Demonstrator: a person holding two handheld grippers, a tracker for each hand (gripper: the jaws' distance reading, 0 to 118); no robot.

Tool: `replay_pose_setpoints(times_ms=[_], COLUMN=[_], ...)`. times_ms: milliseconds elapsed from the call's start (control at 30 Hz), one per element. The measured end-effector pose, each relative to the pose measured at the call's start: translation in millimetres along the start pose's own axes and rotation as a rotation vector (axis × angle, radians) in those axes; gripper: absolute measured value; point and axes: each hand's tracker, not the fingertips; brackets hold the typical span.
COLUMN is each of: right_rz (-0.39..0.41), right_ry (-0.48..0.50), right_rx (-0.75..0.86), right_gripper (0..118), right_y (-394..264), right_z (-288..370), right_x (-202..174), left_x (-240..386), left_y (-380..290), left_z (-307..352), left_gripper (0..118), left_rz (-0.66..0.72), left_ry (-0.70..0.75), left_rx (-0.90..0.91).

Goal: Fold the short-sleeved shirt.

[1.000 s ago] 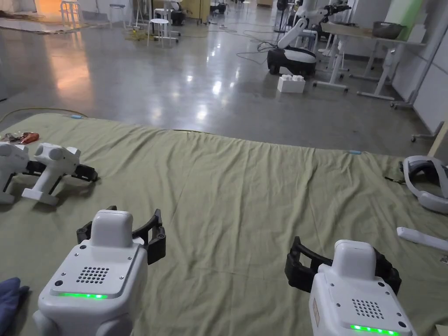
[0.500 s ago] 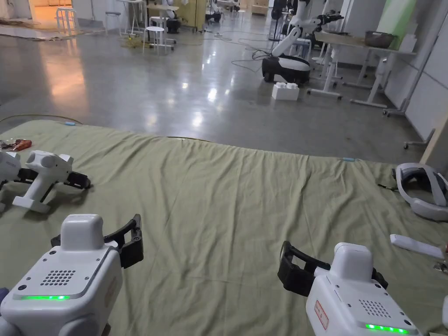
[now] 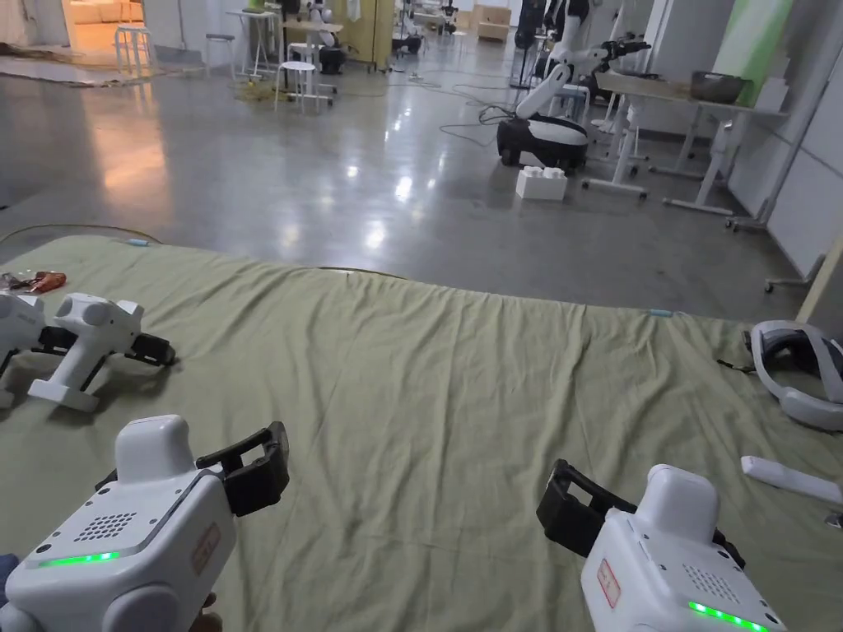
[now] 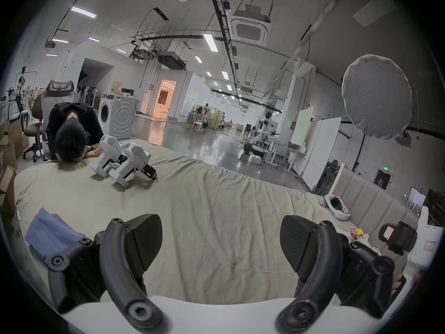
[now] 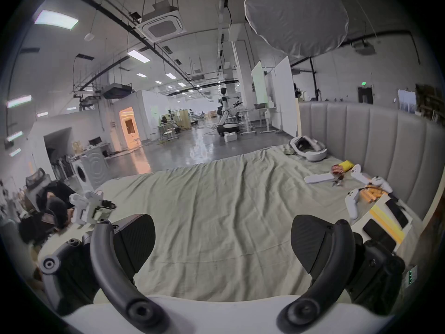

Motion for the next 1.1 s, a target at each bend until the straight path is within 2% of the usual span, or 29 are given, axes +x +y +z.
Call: replay_pose_setpoints(times_ms=[167, 267, 333, 500, 567, 667, 833, 1100], right_rz=[-0.034, -0.058, -0.034, 0.003, 0.006, -0.019, -0.067, -0.014], right_ry=[-0.002, -0.027, -0.064, -0.121, -0.117, -0.092, -0.045, -0.057], right_rx=[-0.026, -0.071, -0.097, -0.117, -0.123, -0.137, -0.170, -0.183], right_gripper=[115, 115, 115, 115, 115, 115, 115, 115], right_y=[6.3, 11.1, 13.9, 17.1, 17.5, 18.1, 17.8, 9.0], right_z=[-4.7, -8.5, -10.7, -15.1, -15.9, -17.6, -20.9, -17.0], right_x=[5.4, 6.8, 5.0, 0.3, 0.9, 4.1, 9.4, 5.1], left_x=[-2.6, 1.1, 5.8, 2.1, 0.6, -1.3, -10.4, -9.2], left_y=[-2.8, -5.8, -6.6, -6.3, -6.1, -7.0, -10.4, -10.8], left_z=[-4.2, -1.8, 0.9, -5.1, -7.4, -11.0, -13.8, -8.1], left_gripper=[108, 108, 107, 107, 107, 107, 107, 107], left_rz=[-0.042, -0.130, -0.182, -0.163, -0.155, -0.167, -0.160, -0.165], left_ry=[0.043, 0.078, 0.085, 0.052, 0.058, 0.145, 0.097, 0.085], left_rx=[0.010, 0.059, 0.059, 0.029, 0.013, 0.003, -0.009, -0.019])
